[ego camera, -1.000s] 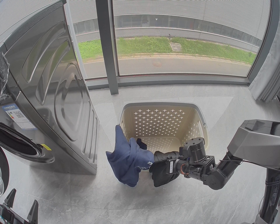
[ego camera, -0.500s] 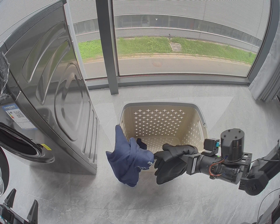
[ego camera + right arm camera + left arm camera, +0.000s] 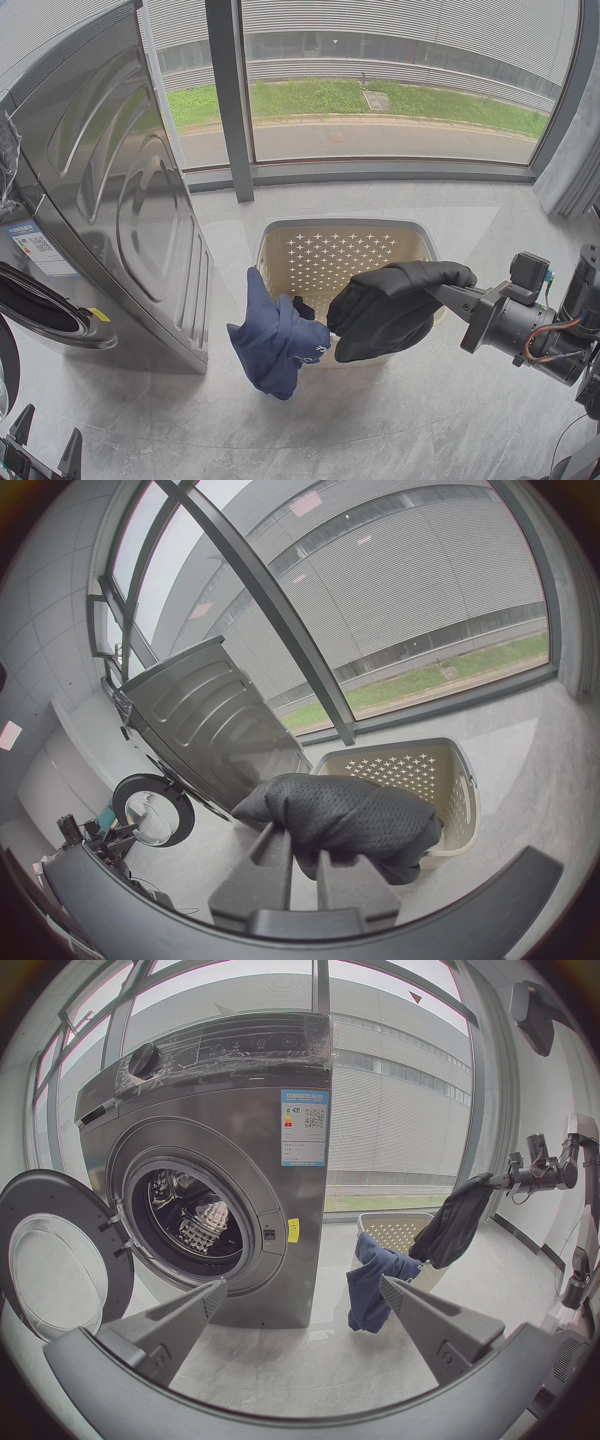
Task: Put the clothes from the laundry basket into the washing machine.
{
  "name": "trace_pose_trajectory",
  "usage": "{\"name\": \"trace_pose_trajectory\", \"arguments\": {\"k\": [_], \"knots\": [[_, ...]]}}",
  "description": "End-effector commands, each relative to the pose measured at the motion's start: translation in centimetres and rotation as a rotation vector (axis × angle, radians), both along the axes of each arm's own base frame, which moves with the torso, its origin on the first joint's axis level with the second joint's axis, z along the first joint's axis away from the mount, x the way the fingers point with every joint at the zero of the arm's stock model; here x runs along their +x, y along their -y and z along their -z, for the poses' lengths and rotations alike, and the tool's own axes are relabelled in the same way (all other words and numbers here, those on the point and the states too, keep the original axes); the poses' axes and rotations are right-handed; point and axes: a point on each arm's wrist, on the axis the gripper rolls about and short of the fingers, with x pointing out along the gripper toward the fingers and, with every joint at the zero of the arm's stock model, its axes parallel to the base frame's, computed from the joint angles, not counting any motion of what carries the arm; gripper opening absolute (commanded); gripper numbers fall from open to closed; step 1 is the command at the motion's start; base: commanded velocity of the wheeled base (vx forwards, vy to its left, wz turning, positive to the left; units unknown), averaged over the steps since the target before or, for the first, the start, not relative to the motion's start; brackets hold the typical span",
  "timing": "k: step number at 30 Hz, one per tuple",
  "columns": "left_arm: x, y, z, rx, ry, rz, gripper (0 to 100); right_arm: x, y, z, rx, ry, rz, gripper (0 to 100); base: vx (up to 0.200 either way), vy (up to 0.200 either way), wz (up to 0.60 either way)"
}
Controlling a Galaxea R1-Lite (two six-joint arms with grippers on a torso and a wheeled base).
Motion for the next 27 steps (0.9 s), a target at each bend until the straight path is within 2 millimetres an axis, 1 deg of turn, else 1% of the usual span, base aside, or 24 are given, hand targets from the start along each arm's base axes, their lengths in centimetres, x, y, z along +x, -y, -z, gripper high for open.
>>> {"name": "trace_pose_trajectory", "arguments": {"k": [1,7,13,22,27], "knots": [[0.03,0.00,0.43,-0.001,-0.005,0.000,100,-0.78,0.51,-0.81,0.022,0.033,-0.007,0,-0.200,0.000,0.00],[0.04,0.00,0.42,0.001,-0.006,0.001,100,-0.86,0.61,-0.74,0.018,0.037,-0.010,0,-0.200,0.000,0.00],[0.05,0.00,0.44,0.001,-0.009,0.003,100,-0.91,0.57,-1.19,0.047,0.079,-0.023,0,-0.200,0.000,0.00],[0.04,0.00,0.39,0.002,-0.008,0.001,100,-1.03,0.45,-1.12,0.048,0.080,-0.050,0,0.000,0.000,0.00],[0.05,0.00,0.39,0.001,-0.009,0.003,100,-1.18,0.24,-1.05,0.046,0.077,-0.060,0,0.000,0.200,0.00]]}}
